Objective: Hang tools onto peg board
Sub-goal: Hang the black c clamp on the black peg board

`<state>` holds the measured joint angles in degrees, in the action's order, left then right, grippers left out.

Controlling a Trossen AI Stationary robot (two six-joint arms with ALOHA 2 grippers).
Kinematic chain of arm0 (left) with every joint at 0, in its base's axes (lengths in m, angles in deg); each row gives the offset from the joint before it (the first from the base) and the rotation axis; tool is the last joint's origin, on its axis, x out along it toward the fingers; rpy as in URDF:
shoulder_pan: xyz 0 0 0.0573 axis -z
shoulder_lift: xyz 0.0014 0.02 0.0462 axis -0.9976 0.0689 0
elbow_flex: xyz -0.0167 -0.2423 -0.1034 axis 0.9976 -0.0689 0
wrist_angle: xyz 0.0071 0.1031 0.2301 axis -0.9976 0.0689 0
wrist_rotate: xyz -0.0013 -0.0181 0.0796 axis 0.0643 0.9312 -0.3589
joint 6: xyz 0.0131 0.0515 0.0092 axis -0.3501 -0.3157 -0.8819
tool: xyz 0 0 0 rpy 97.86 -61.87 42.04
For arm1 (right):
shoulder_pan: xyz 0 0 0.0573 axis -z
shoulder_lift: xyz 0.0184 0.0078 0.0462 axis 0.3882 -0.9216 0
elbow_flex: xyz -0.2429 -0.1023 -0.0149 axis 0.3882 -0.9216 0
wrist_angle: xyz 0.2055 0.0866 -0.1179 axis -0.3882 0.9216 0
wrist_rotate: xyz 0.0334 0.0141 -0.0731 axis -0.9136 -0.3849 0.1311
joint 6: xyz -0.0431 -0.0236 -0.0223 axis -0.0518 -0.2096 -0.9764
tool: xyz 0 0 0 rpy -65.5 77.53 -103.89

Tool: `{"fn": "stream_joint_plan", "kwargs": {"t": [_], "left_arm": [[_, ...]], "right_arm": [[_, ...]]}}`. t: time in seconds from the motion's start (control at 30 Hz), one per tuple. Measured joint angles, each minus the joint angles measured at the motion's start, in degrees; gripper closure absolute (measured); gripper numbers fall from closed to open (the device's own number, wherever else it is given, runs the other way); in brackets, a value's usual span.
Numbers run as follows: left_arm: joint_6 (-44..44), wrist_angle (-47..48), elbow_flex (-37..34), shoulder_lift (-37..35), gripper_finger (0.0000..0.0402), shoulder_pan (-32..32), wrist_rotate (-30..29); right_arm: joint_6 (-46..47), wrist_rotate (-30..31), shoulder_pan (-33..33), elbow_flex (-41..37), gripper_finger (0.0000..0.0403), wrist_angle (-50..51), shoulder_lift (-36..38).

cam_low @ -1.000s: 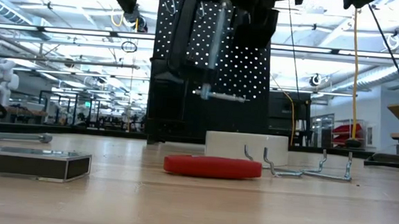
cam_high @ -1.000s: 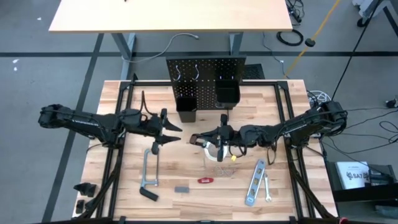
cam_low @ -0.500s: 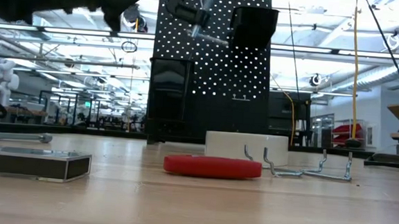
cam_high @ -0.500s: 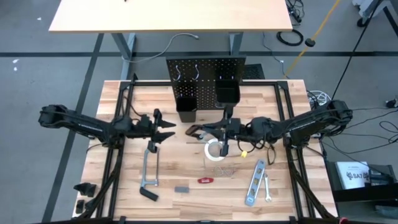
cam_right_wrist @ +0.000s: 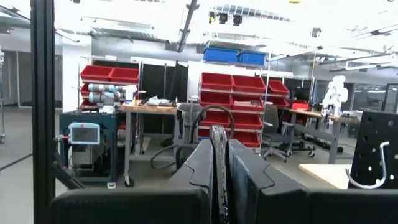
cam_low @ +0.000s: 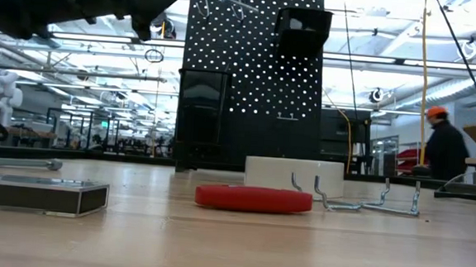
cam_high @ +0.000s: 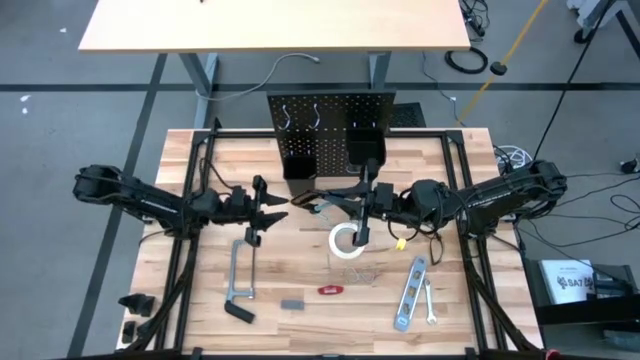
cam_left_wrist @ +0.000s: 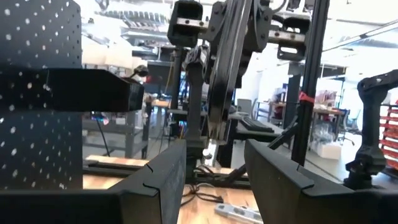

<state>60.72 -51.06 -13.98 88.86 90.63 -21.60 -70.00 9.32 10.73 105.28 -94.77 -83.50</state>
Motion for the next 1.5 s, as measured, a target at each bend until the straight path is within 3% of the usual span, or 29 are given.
{"fn": "stream_joint_plan", "kwargs": {"t": [0.2,0.73,0.93,1.2,1.5], "left_arm": [[-1.9,-2.3,3.4,5.2,0.0233,-0.2,0.0],[-2.4,-1.9,10.8,10.6,0.0245,-1.6,3.6],[-2.6,-1.8,11.2,10.5,0.0353,-1.7,5.6],[-2.4,-0.3,11.0,8.7,0.0353,-1.7,6.5],[-2.7,6.8,10.9,0.5,0.0353,-1.7,7.0]], "right_arm": [[-0.1,-0.1,0.0,0.1,0.0384,0.0,0.0],[-0.1,-0.1,0.0,0.1,0.0384,-0.4,0.0],[-0.3,-0.2,-0.1,0.1,0.0384,0.0,0.0],[-0.1,0.2,-0.1,0.3,0.0384,3.4,0.2],[1.1,0.3,-0.1,0.4,0.0384,7.1,0.3]]}}
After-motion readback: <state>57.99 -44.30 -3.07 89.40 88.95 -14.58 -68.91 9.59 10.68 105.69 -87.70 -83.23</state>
